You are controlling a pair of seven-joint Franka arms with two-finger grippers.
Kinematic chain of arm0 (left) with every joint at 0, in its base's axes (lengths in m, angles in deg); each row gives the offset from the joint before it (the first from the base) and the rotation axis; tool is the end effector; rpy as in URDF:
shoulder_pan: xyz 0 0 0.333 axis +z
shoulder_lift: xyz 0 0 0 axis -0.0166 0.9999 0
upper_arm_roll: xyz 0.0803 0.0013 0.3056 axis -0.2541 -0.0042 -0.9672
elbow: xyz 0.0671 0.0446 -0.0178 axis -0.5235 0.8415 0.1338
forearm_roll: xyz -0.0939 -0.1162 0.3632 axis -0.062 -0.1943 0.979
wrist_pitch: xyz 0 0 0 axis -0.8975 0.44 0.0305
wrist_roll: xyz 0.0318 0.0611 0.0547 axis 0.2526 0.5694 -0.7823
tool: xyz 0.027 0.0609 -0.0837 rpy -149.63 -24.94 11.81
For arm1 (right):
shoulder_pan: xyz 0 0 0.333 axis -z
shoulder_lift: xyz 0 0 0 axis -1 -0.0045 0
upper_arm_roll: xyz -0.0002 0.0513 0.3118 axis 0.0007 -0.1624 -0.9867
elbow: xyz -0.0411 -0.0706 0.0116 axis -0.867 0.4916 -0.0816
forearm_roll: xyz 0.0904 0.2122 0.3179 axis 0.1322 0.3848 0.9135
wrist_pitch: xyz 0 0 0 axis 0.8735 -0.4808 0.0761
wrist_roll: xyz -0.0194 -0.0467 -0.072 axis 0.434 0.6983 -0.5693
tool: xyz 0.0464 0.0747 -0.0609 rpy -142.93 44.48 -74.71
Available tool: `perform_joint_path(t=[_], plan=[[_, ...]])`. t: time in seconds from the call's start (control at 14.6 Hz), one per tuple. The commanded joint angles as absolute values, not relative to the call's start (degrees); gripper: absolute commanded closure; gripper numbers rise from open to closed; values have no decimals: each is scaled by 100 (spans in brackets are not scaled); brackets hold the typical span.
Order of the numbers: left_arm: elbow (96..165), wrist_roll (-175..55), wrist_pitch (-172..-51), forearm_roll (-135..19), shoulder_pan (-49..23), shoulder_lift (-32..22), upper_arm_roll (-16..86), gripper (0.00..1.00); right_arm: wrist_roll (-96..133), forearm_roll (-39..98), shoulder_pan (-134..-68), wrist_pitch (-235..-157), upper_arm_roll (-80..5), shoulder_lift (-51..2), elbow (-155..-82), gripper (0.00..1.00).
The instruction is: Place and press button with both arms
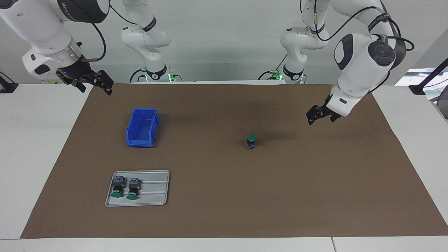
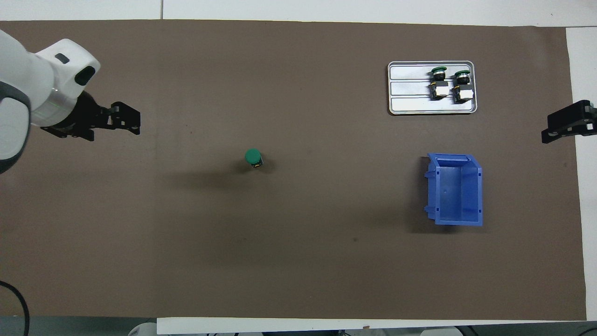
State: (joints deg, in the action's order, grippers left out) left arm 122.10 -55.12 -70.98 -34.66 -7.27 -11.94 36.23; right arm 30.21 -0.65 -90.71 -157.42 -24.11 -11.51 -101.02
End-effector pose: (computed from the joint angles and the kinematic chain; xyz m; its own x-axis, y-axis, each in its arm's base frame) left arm 0.5571 -0.1089 0.5214 0.9948 0.0017 -0.1023 0.0041 -0.9997 0.0237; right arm 0.5427 -0.0465 0.6240 0.9751 -0.1562 -0.1575 -0.1562 -0.9876 0.0124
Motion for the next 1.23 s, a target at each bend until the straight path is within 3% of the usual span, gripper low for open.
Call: perform_joint_path(t=[0.0, 0.41, 1.16], plan=[[12225, -5005, -6641, -3339, -421, -1506, 3670, 0, 2904, -52, -9071, -15748, -2390, -1023, -10248, 1], [11804, -4854, -5666, -3348, -78, -1815, 3626, 0, 2913, -52, -9071, -15748, -2390, -1023, -10248, 1], [11671, -4916, -5541, -3348, -78, -1903, 3512, 0, 2904, -52, -9071, -15748, -2390, -1023, -10248, 1]])
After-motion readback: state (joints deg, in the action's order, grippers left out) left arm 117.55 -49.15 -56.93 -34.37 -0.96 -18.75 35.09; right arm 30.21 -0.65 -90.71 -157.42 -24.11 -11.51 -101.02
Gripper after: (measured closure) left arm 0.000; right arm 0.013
